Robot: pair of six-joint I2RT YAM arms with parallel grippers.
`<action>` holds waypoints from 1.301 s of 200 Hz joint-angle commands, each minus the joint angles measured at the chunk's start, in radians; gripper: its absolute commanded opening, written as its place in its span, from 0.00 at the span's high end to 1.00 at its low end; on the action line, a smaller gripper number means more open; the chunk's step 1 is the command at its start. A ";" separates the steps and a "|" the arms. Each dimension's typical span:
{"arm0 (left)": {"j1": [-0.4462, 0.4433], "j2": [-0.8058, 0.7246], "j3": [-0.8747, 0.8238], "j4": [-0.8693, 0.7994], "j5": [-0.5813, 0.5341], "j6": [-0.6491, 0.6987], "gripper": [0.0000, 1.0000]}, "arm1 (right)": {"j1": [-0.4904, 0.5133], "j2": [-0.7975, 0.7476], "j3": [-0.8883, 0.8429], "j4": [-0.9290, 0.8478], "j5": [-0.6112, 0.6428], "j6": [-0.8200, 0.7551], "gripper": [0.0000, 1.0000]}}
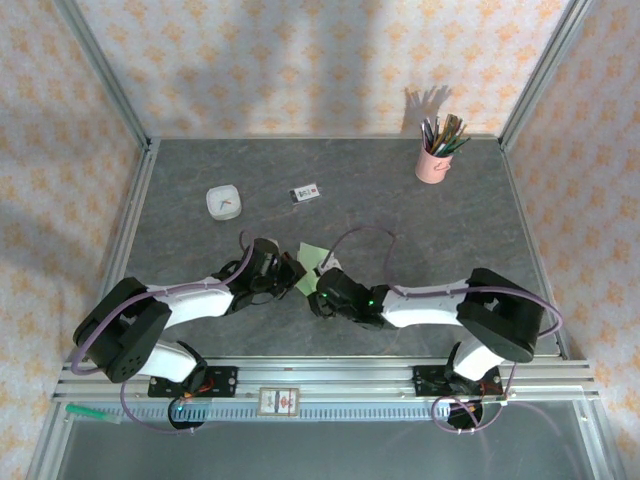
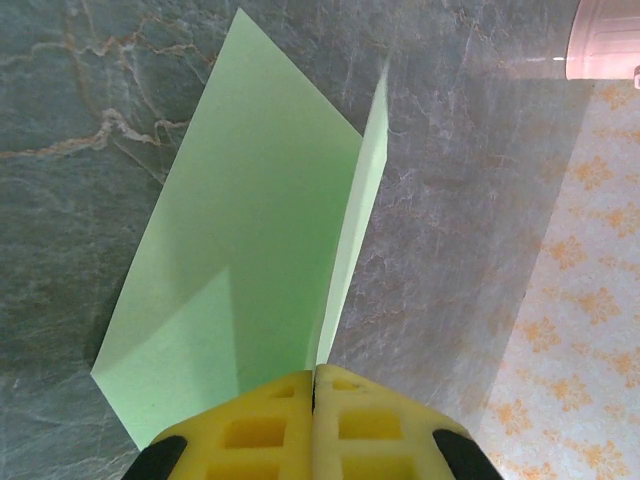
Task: Fold a paper plane with a square sheet of paper (pick it up from the middle)
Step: Perform the fourth fold on the wing at the bottom-center of the table.
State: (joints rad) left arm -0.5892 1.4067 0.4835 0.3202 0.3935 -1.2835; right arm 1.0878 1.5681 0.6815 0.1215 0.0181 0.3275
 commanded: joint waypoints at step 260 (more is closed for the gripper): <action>-0.004 0.049 0.058 -0.078 0.011 0.055 1.00 | 0.064 0.111 0.087 -0.018 0.296 -0.014 0.62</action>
State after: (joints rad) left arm -0.5892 1.4357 0.5167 0.2810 0.3882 -1.2549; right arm 1.1469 1.6768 0.7559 0.1211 0.2665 0.3229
